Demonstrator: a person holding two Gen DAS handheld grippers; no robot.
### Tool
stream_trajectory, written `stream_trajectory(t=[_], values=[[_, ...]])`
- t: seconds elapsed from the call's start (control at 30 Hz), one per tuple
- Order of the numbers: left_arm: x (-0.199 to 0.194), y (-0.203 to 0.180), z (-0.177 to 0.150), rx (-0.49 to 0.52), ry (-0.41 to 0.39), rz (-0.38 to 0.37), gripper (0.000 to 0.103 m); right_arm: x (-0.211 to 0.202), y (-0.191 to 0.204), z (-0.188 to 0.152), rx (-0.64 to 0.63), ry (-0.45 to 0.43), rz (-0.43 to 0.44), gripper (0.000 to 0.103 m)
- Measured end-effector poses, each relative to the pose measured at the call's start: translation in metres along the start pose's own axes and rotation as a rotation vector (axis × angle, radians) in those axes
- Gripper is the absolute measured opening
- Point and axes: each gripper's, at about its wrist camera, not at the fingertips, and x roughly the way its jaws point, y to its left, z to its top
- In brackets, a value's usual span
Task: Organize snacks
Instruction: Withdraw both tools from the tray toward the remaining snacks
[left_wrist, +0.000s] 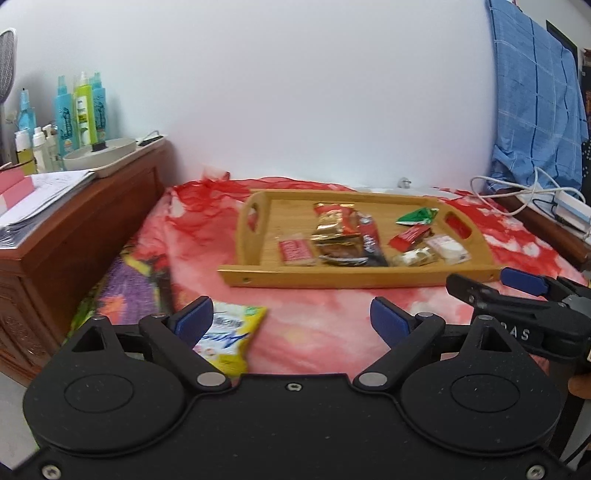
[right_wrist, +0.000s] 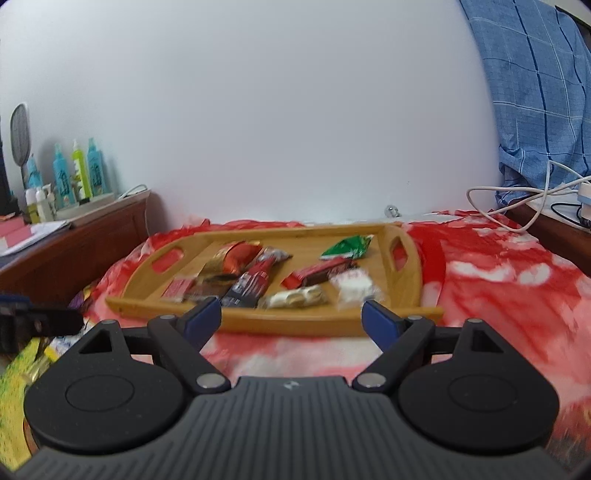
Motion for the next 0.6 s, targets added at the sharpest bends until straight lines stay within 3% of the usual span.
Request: stream_trajectory(t=[0.07, 0.13, 0.23, 0.43, 0.6], values=[[-0.002, 0.008, -0.005, 0.010, -0.001, 0.005, 0.084, -0.001, 0.010, -0.006, -0.029, 0.000, -0.007, 0.088], [-0.001, 0.016, -0.010, 0.014, -0.004, 0.019, 0.070, -0.002, 0.019, -0.012, -0.059, 0.000, -0.014, 0.082], [0.006, 0.029, -0.014, 0.015, 0.010, 0.048, 0.062, -0.003, 0.030, -0.019, -0.082, 0.007, -0.014, 0.071], [0.029, 0.051, -0.016, -0.043, 0.031, 0.055, 0.071, 0.002, 0.043, -0.029, -0.119, 0.025, 0.004, 0.069], [0.055, 0.055, -0.017, -0.021, 0.039, 0.065, 0.079, 0.009, 0.051, -0.035, -0.154, 0.043, 0.002, 0.068]])
